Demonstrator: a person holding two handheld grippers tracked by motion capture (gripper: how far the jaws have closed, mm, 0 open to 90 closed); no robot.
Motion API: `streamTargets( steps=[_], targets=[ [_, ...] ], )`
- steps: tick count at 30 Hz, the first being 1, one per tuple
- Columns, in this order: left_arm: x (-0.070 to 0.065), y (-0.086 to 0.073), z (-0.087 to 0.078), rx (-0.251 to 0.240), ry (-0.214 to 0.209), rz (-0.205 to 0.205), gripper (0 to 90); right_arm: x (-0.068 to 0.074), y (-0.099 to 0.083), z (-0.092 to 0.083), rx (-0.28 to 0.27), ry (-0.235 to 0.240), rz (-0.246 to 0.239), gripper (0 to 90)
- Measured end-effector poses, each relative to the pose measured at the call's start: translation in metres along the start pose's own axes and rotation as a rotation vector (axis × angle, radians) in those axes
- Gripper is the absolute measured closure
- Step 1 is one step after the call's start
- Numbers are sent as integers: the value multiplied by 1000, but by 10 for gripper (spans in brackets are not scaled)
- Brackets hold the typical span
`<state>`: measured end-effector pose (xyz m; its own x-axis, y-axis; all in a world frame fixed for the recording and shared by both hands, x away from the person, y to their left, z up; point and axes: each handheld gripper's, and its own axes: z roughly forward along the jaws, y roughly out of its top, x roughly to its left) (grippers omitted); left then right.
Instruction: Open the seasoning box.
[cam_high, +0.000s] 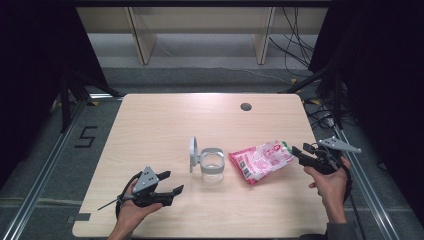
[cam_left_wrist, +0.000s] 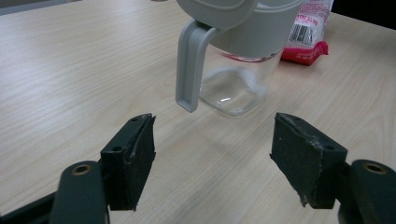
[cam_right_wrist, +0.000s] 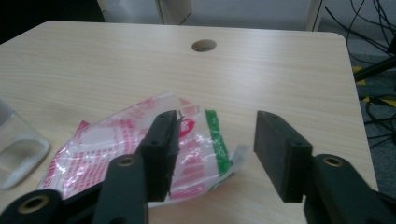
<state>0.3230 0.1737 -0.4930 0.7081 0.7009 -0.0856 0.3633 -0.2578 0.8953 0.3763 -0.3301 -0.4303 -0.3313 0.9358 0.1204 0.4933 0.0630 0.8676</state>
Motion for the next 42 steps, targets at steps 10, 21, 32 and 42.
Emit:
streamTargets(
  steps=[10, 21, 32, 42],
  targets=[
    [0, 0, 0, -5, -2, 8, 296, 21, -28, -7, 10, 5, 119, 339],
    [-4, -2, -1, 4, -8, 19, 291, 32, -46, 2, 54, 25, 155, 210],
    [-5, -5, -5, -2, -1, 6, 284, 28, -52, 17, 64, 50, 196, 172],
    [-6, -5, -5, 1, 0, 5, 284, 20, -51, 30, 45, 47, 176, 170]
  ],
)
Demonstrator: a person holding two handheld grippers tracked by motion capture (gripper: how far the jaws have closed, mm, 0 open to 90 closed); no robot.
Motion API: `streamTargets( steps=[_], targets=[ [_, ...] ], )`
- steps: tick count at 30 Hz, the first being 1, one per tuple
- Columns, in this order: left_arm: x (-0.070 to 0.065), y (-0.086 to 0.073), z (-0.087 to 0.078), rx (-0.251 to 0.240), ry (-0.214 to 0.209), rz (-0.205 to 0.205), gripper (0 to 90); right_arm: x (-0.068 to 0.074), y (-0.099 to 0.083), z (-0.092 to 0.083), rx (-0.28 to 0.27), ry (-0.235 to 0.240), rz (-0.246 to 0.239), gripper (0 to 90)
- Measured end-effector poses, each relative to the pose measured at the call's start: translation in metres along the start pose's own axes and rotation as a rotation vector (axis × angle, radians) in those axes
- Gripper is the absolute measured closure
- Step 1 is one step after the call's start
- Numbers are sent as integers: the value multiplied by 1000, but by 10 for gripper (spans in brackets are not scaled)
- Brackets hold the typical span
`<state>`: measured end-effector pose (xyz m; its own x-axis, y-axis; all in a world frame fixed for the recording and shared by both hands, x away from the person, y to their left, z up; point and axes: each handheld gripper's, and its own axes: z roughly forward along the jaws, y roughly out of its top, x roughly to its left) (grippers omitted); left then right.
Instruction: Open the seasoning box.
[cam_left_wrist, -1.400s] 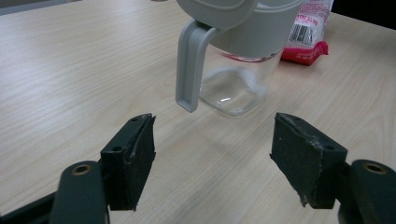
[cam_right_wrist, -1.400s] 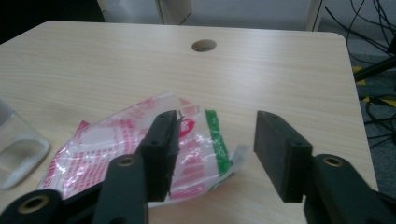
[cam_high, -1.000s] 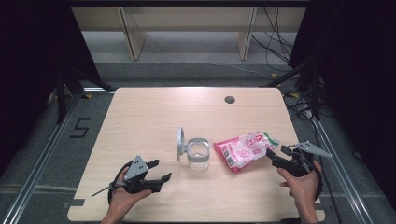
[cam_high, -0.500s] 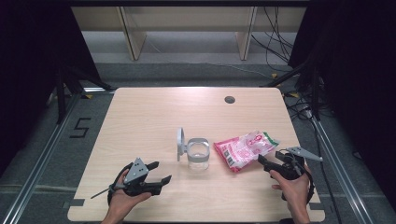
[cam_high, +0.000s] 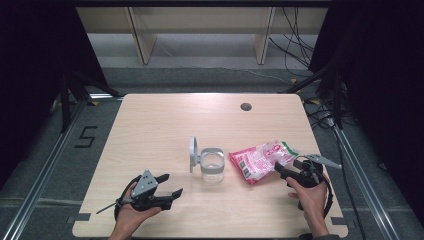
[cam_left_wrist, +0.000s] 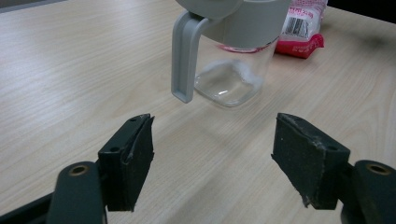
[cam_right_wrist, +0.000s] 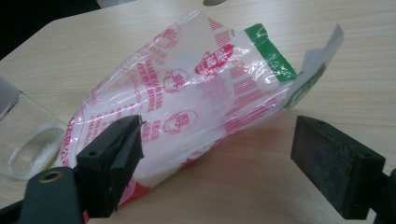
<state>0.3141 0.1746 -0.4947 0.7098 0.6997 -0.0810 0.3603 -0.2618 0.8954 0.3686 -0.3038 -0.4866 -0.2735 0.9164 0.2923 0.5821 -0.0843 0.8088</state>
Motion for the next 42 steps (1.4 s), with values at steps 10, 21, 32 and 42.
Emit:
streamTargets(
  steps=[10, 21, 32, 42],
  targets=[
    [1, -1, 2, 8, -7, 0, 284, -1, 5, 10, 21, -15, 11, 171],
    [1, -1, 2, 14, -7, 7, 284, 1, 7, 30, 28, -12, 57, 178],
    [0, -2, 2, 10, -10, 5, 284, 6, 9, 39, 37, -6, 39, 360],
    [-1, -2, 2, 15, -7, 8, 284, 10, 10, 36, 40, 0, 59, 571]
  ],
)
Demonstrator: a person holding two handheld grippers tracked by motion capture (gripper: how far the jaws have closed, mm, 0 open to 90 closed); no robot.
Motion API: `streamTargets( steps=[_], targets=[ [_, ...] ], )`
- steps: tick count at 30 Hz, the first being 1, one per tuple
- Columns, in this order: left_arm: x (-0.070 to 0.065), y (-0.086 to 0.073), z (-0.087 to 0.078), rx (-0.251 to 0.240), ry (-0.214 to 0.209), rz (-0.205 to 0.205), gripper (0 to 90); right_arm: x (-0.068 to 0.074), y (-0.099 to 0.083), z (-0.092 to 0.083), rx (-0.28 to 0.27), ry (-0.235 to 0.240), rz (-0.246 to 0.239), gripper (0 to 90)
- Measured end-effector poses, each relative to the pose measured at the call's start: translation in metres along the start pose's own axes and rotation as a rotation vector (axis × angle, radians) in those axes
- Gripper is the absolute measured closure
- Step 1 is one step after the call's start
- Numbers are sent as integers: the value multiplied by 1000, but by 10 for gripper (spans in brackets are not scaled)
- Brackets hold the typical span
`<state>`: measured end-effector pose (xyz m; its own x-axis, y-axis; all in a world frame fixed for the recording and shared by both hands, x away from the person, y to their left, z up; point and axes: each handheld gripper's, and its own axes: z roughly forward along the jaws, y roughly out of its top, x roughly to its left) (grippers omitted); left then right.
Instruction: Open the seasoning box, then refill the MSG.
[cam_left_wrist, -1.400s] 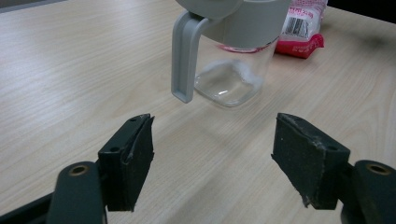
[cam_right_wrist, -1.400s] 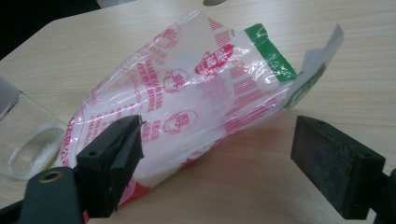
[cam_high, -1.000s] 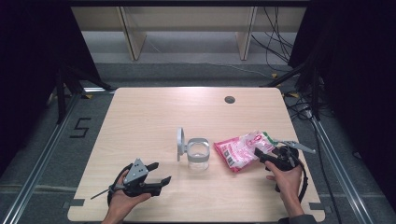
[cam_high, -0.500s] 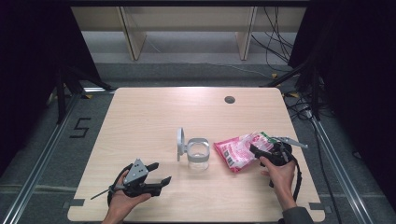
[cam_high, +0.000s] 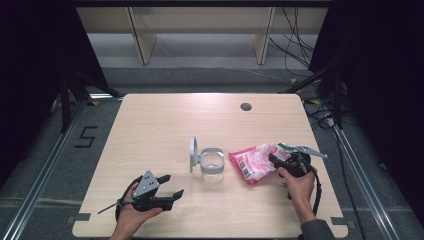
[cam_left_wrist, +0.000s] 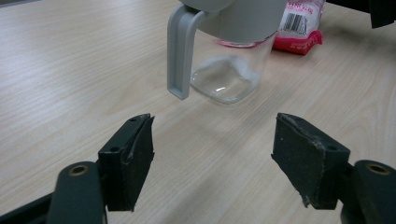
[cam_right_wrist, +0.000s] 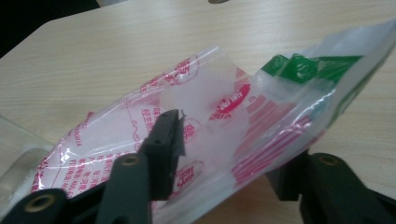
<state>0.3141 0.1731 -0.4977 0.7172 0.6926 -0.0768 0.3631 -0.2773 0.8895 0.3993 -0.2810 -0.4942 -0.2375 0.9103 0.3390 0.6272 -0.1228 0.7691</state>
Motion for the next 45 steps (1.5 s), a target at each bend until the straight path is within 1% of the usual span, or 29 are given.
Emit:
streamTargets(
  steps=[2, 3, 4, 6, 7, 9, 12, 14, 15, 16, 17, 18, 20, 21, 23, 26, 27, 28, 30, 31, 34, 35, 36, 37, 39, 40, 41, 42, 45],
  targets=[
    [0, 0, 0, -4, 0, -5, 285, -2, 0, 1, -9, 4, -18, 667],
    [0, 0, 0, -1, 0, -1, 285, -4, 1, 0, -12, 2, -63, 698],
    [0, 0, 0, -5, -6, -3, 285, 0, 0, -1, 13, 12, -11, 726],
    [0, 0, 0, -7, -6, -4, 285, 0, 0, 1, -7, 28, -19, 760],
    [0, 0, 0, -6, -7, -1, 285, -4, 1, 1, -21, 36, -76, 817],
    [0, 0, 0, -6, -6, -3, 286, -2, 1, 2, -17, 52, -69, 856],
    [0, 0, 0, -6, -7, -3, 286, -4, 1, 3, -26, 63, -114, 886],
    [0, 0, 0, -5, -7, -1, 286, -4, 1, 2, -23, 61, -122, 899],
    [0, 0, 0, -5, -7, -4, 286, 1, 1, 1, -23, 72, -93, 900],
    [0, 0, 0, -5, -7, -3, 286, 1, 1, 1, -23, 72, -93, 900],
    [0, 0, 1, -7, -8, -7, 286, 0, 3, 1, -30, 77, -152, 900],
    [0, 0, 0, -6, -9, -4, 287, 1, 4, 0, -27, 87, -165, 900],
    [0, 0, 1, -7, -7, -6, 287, 5, 4, -1, -22, 77, -144, 900],
    [0, 0, 1, -8, -7, -7, 287, 10, 5, -3, -33, 100, -152, 900],
    [0, 0, 1, -8, -8, -7, 287, 12, 7, -5, -30, 93, -179, 900],
    [0, 1, 1, -12, -7, -11, 287, 11, 9, -5, -73, 125, -220, 900],
    [1, 1, 1, -10, -7, -13, 287, 15, 8, -8, -73, 135, -176, 900],
    [2, 1, 0, -9, -6, -9, 287, 14, 10, -9, -66, 122, -212, 900],
    [2, 1, 1, -11, -5, -11, 287, 17, 11, -12, -86, 151, -193, 900],
    [1, 1, 1, -7, 2, -16, 287, 15, 13, -12, -114, 154, -240, 900],
    [1, 1, 1, -8, 3, -18, 287, 17, 14, -18, -109, 163, -238, 900],
    [1, 1, 1, -14, -4, -18, 287, 19, 14, -20, -110, 189, -211, 900],
    [1, 1, 1, -10, -3, -14, 286, 19, 14, -21, -130, 180, -232, 900],
    [1, 1, 1, -9, -2, -11, 287, 20, 16, -23, -119, 203, -242, 900],
    [2, 1, 0, -5, -3, -8, 287, 26, 16, -26, -144, 206, -224, 900],
    [1, 1, 1, -10, -3, -14, 286, 25, 17, -25, -155, 206, -265, 900],
    [1, 1, 2, -15, -5, -18, 286, 30, 18, -28, -154, 213, -257, 900],
    [1, 1, 1, -8, 1, -17, 286, 31, 19, -28, -162, 223, -281, 900],
    [0, 1, 1, -12, -6, -14, 286, 36, 19, -30, -156, 231, -266, 900]
  ],
)
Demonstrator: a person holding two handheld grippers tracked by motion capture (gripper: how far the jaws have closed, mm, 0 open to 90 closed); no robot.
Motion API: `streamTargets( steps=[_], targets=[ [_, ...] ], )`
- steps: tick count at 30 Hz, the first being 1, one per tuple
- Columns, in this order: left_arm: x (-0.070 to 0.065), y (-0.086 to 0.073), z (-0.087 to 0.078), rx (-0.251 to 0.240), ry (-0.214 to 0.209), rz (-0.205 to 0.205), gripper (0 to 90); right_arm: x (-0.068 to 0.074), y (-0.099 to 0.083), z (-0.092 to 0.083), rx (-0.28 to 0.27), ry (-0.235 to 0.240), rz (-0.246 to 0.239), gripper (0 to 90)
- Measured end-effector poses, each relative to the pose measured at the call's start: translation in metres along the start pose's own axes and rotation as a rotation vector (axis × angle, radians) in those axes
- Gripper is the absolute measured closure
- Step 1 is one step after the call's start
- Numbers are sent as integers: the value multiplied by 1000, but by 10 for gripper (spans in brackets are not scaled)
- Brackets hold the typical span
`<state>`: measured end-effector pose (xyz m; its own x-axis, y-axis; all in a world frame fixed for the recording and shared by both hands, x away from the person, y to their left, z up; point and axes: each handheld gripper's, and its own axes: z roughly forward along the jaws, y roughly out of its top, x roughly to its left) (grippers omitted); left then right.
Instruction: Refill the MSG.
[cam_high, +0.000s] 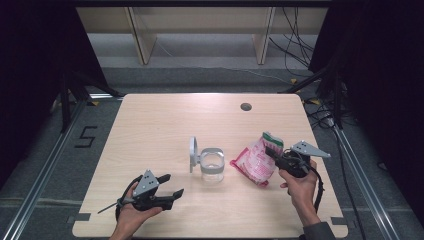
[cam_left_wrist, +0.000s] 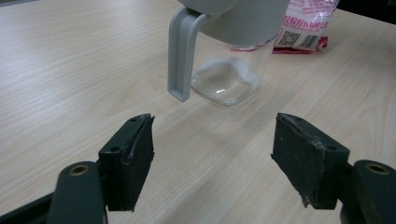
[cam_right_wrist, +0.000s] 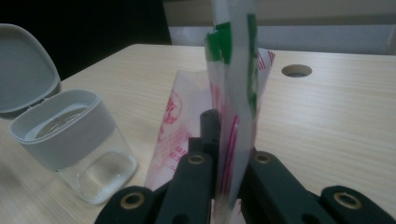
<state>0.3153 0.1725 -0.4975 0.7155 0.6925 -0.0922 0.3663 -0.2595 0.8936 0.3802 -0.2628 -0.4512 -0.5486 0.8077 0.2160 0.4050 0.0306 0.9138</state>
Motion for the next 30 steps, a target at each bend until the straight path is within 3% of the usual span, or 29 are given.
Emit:
streamTargets(
  steps=[1, 2, 3, 5, 6, 7, 9, 11, 20, 23, 25, 30],
  targets=[
    [0, 0, 0, 0, 0, -1, 287, 0, 2, 0, -7, 0, -40, 900],
    [-1, 0, 1, -4, -2, -6, 286, 3, 2, -1, -4, 3, -8, 900],
    [-1, 0, 0, -2, -3, -3, 286, 0, 3, -1, -14, 12, -43, 900],
    [-1, 0, 0, 1, 0, -4, 286, 3, 6, -3, -9, 4, -48, 900],
    [-2, 0, 0, 1, -4, 1, 286, 7, 7, -4, -6, 15, -16, 900],
    [-2, 0, 0, 1, -4, 1, 286, 7, 7, -4, -6, 15, -16, 900],
    [-1, 0, 0, 2, -8, 1, 286, 10, 12, -6, -22, 19, -73, 900],
    [-1, 0, -1, 3, -9, 5, 287, 13, 14, -7, -20, 28, -64, 900],
    [-4, 0, 1, 8, -8, 11, 286, 29, 25, -13, -26, 47, -127, 900],
    [-10, 0, 4, 7, -32, 17, 286, 35, 31, -17, -45, 62, -165, 900],
    [-13, 1, 5, 7, -31, 19, 286, 36, 32, -17, -46, 72, -163, 900],
    [-29, 3, 19, 17, -82, 53, 288, 48, 41, -27, -84, 98, -150, 900]
  ],
)
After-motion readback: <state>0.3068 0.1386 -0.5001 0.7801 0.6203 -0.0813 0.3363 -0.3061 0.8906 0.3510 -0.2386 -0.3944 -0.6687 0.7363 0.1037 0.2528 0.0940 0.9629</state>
